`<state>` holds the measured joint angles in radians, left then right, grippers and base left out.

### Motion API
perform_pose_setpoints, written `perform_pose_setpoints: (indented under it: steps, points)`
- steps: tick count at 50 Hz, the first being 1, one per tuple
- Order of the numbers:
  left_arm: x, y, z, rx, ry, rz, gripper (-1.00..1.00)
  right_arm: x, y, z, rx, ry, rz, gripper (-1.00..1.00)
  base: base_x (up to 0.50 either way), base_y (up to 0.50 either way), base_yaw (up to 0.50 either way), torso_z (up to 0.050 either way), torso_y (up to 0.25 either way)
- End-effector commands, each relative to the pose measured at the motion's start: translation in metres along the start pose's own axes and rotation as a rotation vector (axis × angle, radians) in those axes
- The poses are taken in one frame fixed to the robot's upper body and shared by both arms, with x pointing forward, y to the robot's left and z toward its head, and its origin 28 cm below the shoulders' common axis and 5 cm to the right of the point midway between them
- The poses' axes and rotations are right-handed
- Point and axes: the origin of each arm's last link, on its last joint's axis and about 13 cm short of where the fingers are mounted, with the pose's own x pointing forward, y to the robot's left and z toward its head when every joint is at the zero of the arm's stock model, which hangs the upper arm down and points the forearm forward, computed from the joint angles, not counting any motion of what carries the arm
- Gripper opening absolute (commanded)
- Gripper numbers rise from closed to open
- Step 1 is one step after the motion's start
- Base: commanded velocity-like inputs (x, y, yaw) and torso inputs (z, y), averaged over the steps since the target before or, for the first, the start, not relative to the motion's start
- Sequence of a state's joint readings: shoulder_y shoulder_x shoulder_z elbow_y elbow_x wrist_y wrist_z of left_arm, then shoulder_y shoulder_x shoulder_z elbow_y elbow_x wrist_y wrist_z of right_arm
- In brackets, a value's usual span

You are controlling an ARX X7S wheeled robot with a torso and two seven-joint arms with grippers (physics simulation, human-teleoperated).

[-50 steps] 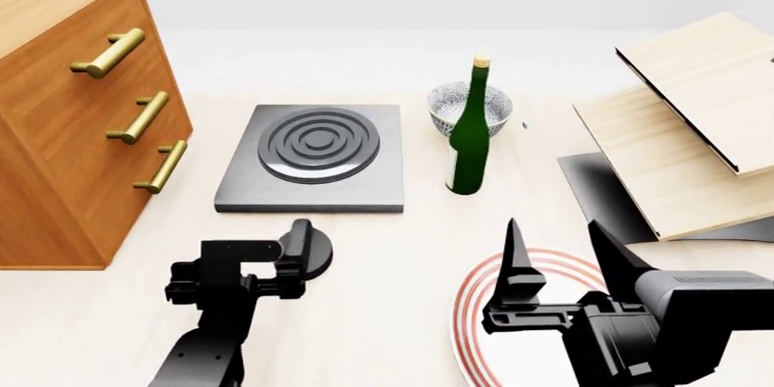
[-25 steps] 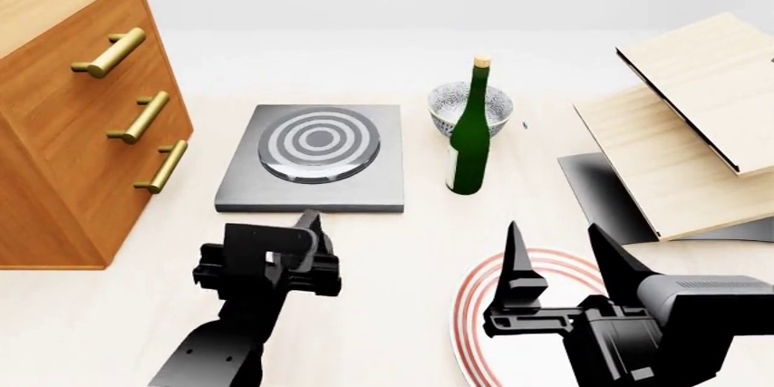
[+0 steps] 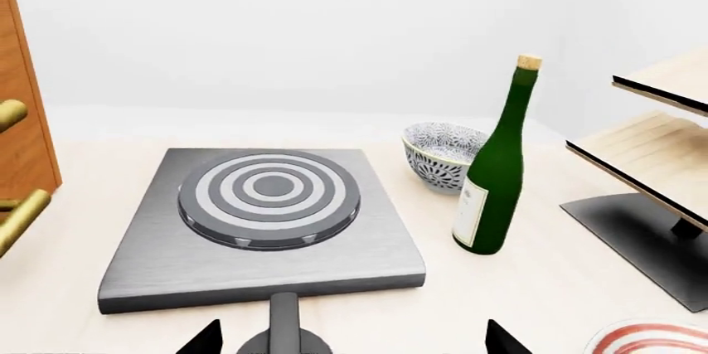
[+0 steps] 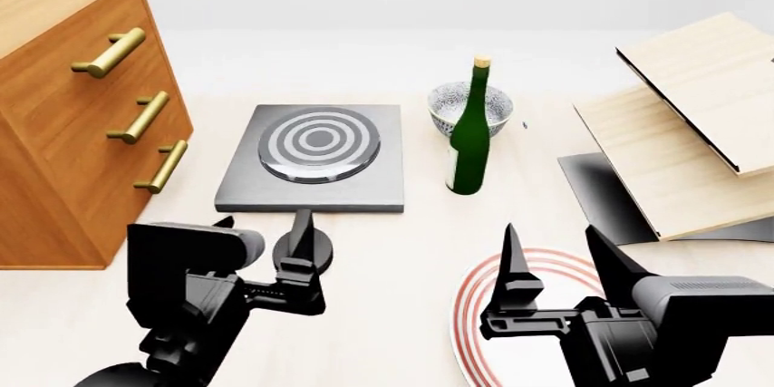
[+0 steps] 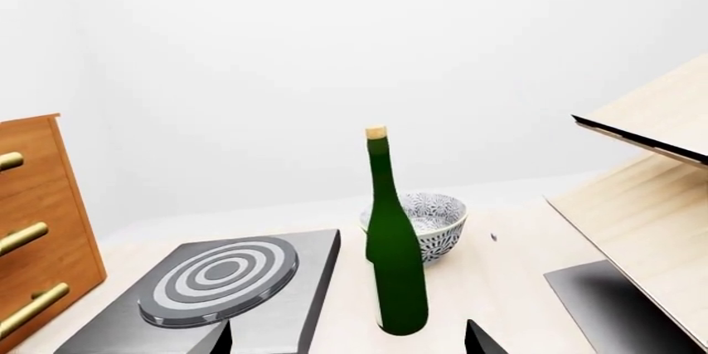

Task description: Turn on the stove.

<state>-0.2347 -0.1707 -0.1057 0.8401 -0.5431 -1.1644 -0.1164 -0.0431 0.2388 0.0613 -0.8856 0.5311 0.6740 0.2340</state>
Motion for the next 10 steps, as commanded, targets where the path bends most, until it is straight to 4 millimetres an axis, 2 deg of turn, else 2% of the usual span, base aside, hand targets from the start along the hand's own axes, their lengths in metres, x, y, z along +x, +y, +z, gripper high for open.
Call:
perform_pose_setpoints:
  steps: [1,10]
  points:
    - [-0.0125,-0.0019,0.0019,0.015,-0.001,-0.005,1.00,0.0002,0.0002,0.0000,-0.007,-0.001,-0.005,1.00,0.00,0.00,0.00,0.000,0.000]
    - [-0.0061,0.0004,-0.0064,0.013,0.016,0.014,1.00,0.0025,-0.0004,-0.0052,-0.012,0.010,-0.016,1.00,0.00,0.00,0.00,0.000,0.000]
